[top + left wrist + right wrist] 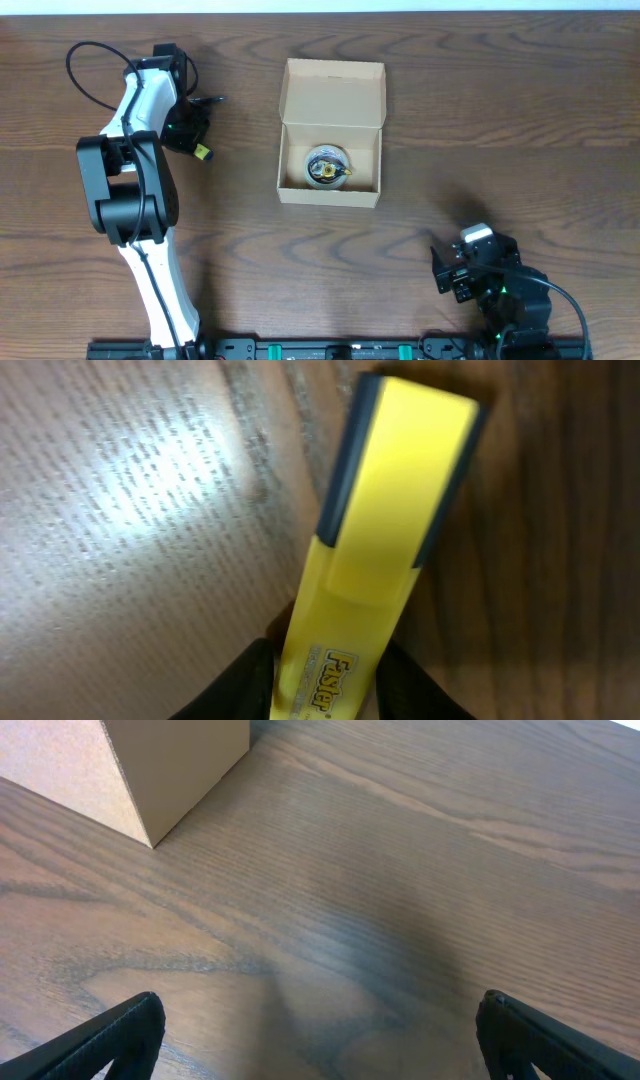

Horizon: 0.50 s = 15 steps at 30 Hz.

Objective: Pack container
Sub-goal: 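Carry the highlighter into the box and release it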

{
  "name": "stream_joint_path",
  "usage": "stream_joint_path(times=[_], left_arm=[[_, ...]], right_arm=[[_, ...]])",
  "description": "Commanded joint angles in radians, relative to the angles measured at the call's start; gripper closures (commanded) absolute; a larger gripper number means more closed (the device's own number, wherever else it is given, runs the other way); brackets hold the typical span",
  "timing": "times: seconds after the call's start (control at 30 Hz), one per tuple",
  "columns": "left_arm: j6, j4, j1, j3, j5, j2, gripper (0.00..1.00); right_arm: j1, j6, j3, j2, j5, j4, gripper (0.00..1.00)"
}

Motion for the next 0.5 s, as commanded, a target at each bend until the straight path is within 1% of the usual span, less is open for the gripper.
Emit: stream_joint_path(times=[0.0, 0.17, 0.27, 0.47], left_arm=[[0.005, 0.006, -0.007, 0.010, 0.008, 0.026, 0.73], [0.005, 0.014, -0.020, 0.010, 0.005, 0.002, 0.79], [0.005, 0.025, -0.032, 0.010, -0.005, -0.037, 0.81], [0.005, 0.035, -0.086, 0.010, -0.092, -0.201, 0.82]], right_arm=[[-0.008, 0.010, -0.003, -0.006, 0.000, -0.002, 0.01], [-0.008, 0.010, -0.003, -0.006, 0.000, -0.002, 0.01], [-0.008, 0.010, -0.003, -0.006, 0.000, -0.002, 0.01], [-0.008, 0.010, -0.003, -0.006, 0.000, -0.002, 0.01]])
